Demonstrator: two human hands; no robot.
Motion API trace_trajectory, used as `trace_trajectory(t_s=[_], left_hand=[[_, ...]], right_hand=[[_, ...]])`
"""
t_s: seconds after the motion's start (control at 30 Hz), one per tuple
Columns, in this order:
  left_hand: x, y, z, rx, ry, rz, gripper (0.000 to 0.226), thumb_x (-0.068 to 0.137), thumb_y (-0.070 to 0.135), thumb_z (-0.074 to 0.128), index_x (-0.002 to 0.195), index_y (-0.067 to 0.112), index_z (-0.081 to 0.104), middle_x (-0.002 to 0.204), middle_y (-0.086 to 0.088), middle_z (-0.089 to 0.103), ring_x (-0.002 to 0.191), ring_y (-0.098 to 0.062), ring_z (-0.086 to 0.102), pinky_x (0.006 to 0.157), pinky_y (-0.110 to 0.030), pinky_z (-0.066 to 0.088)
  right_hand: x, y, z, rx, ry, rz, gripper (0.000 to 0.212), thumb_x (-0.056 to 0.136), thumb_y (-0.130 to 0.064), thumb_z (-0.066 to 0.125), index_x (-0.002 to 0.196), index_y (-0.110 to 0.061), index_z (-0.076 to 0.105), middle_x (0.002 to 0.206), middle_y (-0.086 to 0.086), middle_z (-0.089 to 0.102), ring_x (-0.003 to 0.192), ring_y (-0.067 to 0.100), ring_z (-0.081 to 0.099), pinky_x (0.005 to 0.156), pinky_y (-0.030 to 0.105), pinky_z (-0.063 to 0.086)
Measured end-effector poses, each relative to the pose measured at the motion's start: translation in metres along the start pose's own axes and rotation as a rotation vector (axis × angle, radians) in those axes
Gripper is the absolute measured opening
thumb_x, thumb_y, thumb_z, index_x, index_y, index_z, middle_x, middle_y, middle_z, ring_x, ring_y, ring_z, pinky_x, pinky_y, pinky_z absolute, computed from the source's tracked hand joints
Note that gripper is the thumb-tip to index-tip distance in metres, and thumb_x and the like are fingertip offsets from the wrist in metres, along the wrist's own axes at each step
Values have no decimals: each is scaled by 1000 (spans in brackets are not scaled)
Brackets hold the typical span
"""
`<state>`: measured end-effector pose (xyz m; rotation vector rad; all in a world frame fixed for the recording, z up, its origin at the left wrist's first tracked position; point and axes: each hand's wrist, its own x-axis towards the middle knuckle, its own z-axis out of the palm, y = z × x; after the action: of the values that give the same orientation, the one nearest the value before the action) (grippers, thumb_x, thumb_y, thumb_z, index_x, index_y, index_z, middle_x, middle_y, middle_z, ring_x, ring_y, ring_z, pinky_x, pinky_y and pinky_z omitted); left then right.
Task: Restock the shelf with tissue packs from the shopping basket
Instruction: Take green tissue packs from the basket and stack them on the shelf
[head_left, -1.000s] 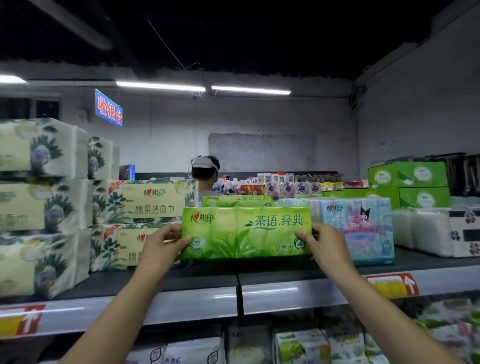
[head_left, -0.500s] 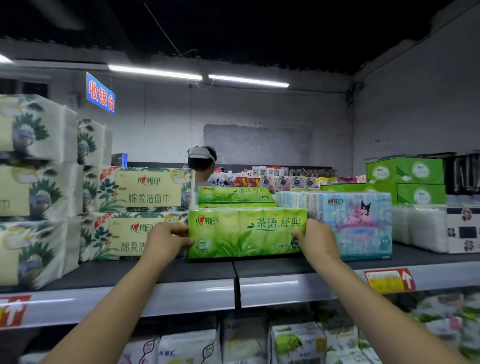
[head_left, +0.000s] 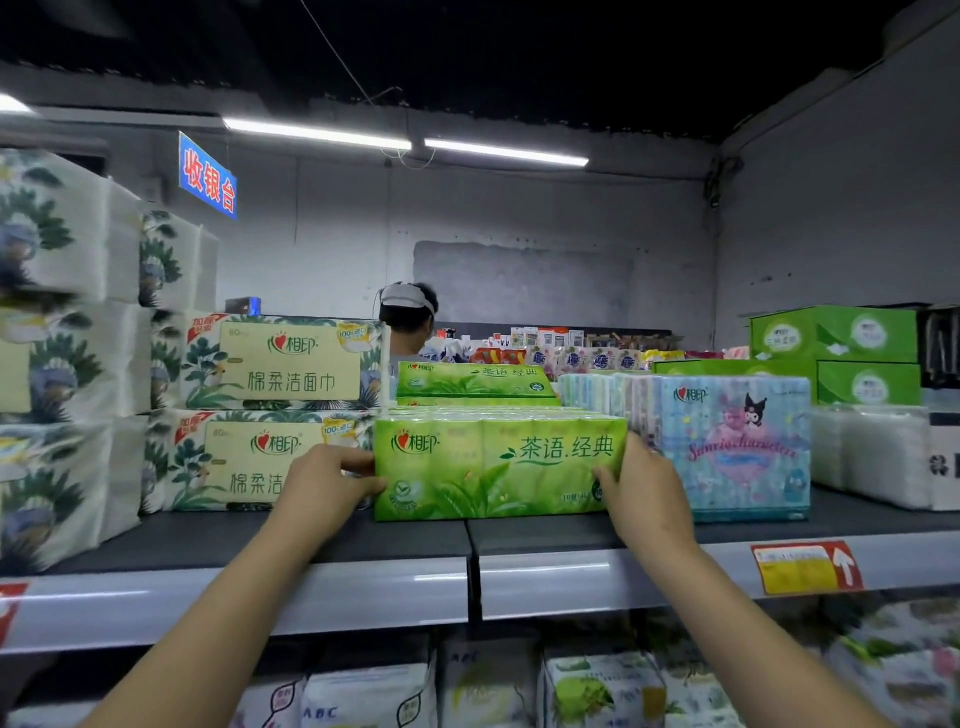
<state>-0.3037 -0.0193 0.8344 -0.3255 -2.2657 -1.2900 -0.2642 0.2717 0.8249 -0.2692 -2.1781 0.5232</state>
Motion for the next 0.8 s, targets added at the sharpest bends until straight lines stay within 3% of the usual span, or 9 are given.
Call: trace_trajectory(t_s=[0.13,0.3,0.43,0.53,0.67,0.8], left_hand=[[3,-6,-1,-126,-39,-52,21,77,0,73,93,13,75,88,-14,74,83,-34,69,84,-46,56],[6,-15,4,-363,-70,-202,32,79,-5,70,109,4,68,98,-20,70,91,-37,67,75,-38,56],[9,-16,2,-324,-26,-199,21,76,0,74,95,8,73,88,-17,73,87,-36,69,76,-40,56],[7,-14,2,-253,15,-191,14,72,4,78,82,13,73,77,-16,74,80,-34,70,72,-32,51],[2,-9,4,-308,8,-232,14,74,-1,75,84,8,70,86,-29,71,78,-32,67,44,-16,48],[1,-6,3,-328,-16,-245,13,77,-1,73,87,6,69,90,-33,69,77,-31,65,44,-18,46]], right_hand=[[-1,0,-2,8,-14,-10,61,94,-25,56,145,-7,27,121,13,58,107,30,58,82,40,51],[-4,4,-1,20,-21,-34,63,94,-26,54,147,-10,23,126,10,56,108,26,58,84,38,53],[-1,3,-1,30,-4,-43,61,96,-26,50,148,-10,21,128,10,55,109,25,57,84,36,50],[-1,4,1,16,-3,-35,57,96,-25,45,147,-9,23,129,12,54,107,26,58,79,35,50],[1,6,2,17,-11,-26,56,96,-21,44,147,-9,23,131,12,53,107,27,58,78,35,50],[1,7,1,44,-14,-15,58,95,-22,46,147,-10,23,128,12,55,108,27,58,82,39,52]])
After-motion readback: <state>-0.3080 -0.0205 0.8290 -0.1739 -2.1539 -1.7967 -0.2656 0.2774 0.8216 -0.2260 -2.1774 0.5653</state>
